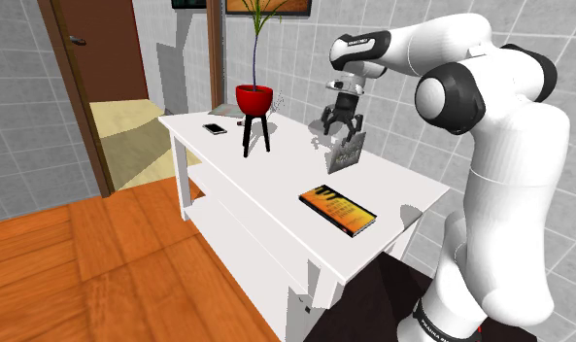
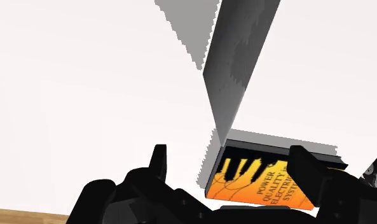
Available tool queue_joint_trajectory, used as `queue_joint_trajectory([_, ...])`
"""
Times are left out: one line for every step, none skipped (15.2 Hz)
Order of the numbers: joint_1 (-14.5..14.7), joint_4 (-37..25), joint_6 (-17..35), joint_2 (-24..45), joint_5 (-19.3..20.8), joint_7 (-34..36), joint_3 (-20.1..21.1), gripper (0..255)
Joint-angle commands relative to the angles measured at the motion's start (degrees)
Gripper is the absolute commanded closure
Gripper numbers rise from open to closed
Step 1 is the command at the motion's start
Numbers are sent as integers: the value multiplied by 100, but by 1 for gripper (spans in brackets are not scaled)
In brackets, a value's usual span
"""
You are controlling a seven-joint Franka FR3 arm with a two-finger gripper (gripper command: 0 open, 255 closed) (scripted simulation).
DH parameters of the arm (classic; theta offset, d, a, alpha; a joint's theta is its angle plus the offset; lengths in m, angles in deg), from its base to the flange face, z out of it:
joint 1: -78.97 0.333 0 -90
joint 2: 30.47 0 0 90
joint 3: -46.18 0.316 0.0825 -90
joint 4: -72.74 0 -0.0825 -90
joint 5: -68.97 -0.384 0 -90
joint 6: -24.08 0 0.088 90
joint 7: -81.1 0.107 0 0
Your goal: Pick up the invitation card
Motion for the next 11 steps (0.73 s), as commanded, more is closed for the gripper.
queue_joint_trajectory([9,62,71,16,-16,-10,10,0])
queue_joint_trajectory([18,78,77,-3,0,-10,2,255])
queue_joint_trajectory([33,93,86,-18,11,-1,-1,255])
queue_joint_trajectory([26,84,79,-13,7,-4,0,255])
queue_joint_trajectory([25,83,79,-11,5,-5,1,255])
queue_joint_trajectory([25,83,79,-10,5,-5,1,255])
queue_joint_trajectory([25,82,79,-10,5,-5,1,255])
queue_joint_trajectory([24,82,78,-10,5,-6,1,255])
queue_joint_trajectory([24,81,78,-10,5,-6,1,255])
queue_joint_trajectory([23,81,78,-9,4,-6,1,255])
queue_joint_trajectory([8,61,71,17,-17,-11,10,255])
